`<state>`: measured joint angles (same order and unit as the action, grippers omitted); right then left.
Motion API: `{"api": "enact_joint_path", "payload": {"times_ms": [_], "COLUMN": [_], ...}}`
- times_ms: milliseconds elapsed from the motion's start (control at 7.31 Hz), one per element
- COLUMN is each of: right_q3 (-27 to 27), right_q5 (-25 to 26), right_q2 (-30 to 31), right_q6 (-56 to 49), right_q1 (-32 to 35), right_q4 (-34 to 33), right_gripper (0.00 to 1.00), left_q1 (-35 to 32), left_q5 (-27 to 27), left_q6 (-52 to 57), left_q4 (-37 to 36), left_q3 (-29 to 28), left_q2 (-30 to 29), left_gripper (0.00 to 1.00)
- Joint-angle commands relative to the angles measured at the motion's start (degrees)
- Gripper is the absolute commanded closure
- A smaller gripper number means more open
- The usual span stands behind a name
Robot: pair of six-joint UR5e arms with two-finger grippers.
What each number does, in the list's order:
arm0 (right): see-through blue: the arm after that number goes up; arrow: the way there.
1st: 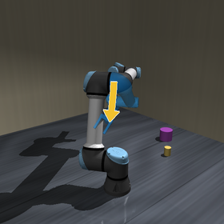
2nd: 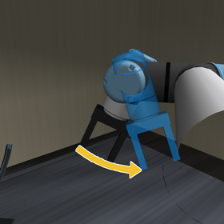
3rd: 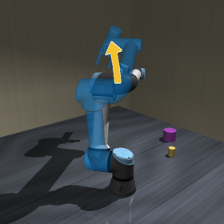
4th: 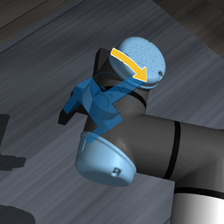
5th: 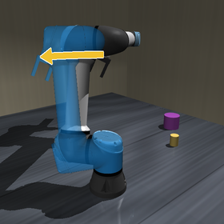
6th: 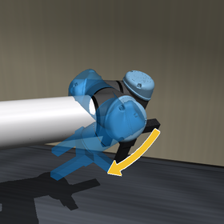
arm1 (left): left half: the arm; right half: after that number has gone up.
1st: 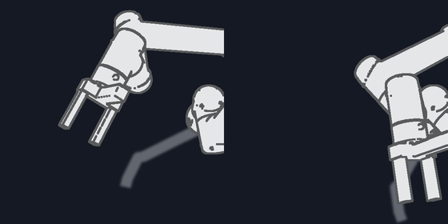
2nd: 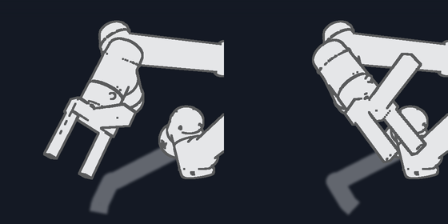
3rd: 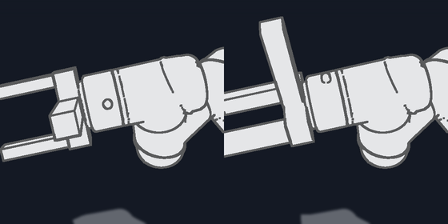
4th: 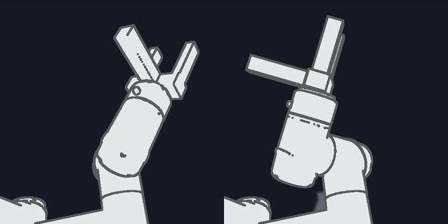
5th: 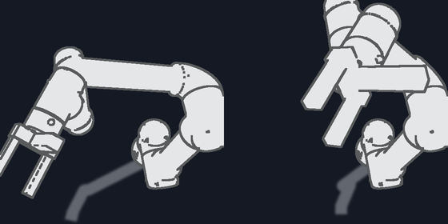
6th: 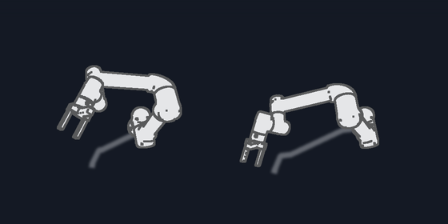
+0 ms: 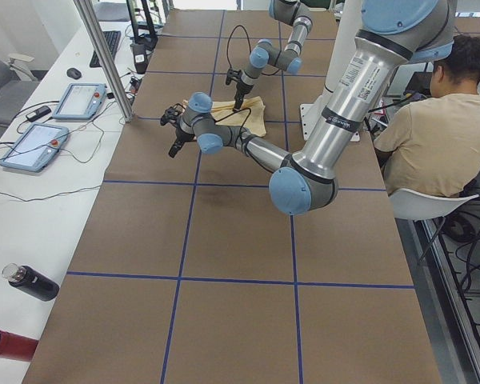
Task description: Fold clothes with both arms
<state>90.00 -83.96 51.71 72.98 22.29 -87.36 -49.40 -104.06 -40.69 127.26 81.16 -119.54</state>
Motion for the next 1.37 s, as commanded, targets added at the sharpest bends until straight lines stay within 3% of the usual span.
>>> {"api": "enact_joint_path", "payload": {"times_ms": [0,547,820,1094,1231], "right_q3": [0.1,3.4,12.4,13.1,9.7], "right_q5": [-2.5,-3.8,-3.8,-4.5,-4.5], "right_q2": [0.2,6.8,14.4,12.8,6.8], "right_q6": [-6.2,-16.9,-18.3,-15.3,-11.8], "right_q1": [1.6,8.3,8.9,9.6,9.8], "right_q4": [-2.5,-2.3,-2.5,-2.2,-2.4], "right_gripper": [0.00,0.00,0.00,0.00,0.00], "left_q1": [0.0,0.6,0.6,0.6,0.6], "left_q5": [0.0,0.0,0.0,-0.1,0.0], "left_q6": [0.0,-2.3,-2.1,-2.2,-2.2], "left_q4": [0.0,0.0,0.0,0.0,0.0], "left_q3": [-0.1,-0.1,-0.1,0.0,0.0], "left_q2": [0.0,-0.1,0.0,-0.1,-0.1], "left_gripper": [0.00,0.00,0.00,0.00,0.00]}}
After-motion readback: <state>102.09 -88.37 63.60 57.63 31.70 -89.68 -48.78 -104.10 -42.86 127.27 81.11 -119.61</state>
